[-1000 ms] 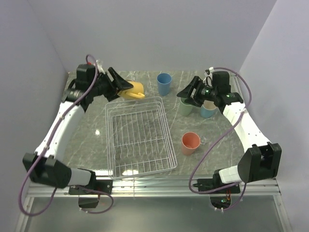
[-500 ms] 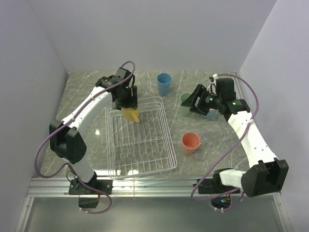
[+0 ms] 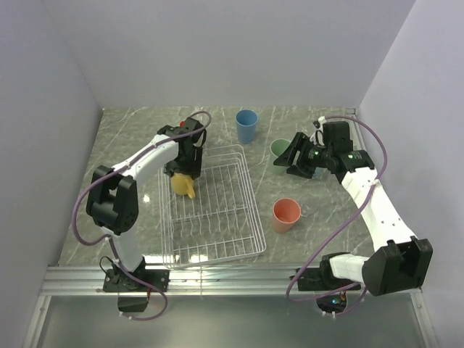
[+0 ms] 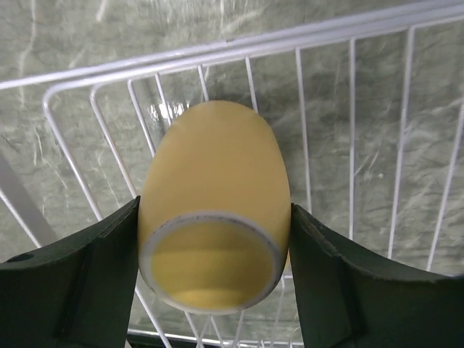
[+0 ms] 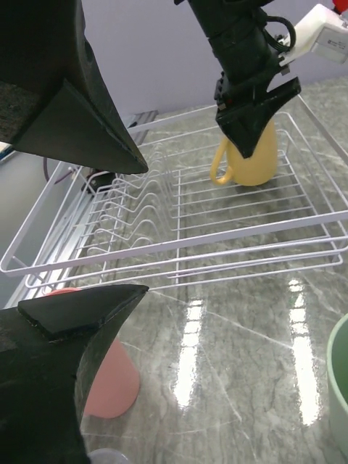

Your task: Load the cups into the dish rack

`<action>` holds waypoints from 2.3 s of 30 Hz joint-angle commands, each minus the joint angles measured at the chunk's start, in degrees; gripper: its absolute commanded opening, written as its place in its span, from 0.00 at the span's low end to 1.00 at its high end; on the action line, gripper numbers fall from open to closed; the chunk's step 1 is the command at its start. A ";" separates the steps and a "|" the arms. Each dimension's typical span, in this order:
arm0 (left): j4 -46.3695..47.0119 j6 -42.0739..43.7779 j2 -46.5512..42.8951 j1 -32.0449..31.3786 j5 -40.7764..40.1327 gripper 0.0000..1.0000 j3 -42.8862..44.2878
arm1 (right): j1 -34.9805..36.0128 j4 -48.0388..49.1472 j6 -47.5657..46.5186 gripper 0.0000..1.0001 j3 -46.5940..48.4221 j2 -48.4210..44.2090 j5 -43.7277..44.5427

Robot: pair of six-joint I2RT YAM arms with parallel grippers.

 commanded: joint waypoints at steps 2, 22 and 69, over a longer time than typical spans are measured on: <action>5.02 0.57 -1.57 0.42 0.07 0.00 -2.56 | -0.40 -2.26 -2.00 0.69 3.06 -0.69 1.94; 2.75 -1.89 -12.12 4.38 5.86 0.99 -0.64 | -3.92 -16.32 -7.45 0.71 20.46 10.73 22.24; -3.49 -13.41 -30.32 4.38 14.30 0.98 -2.49 | -16.57 -9.37 -5.69 0.00 23.18 34.65 31.47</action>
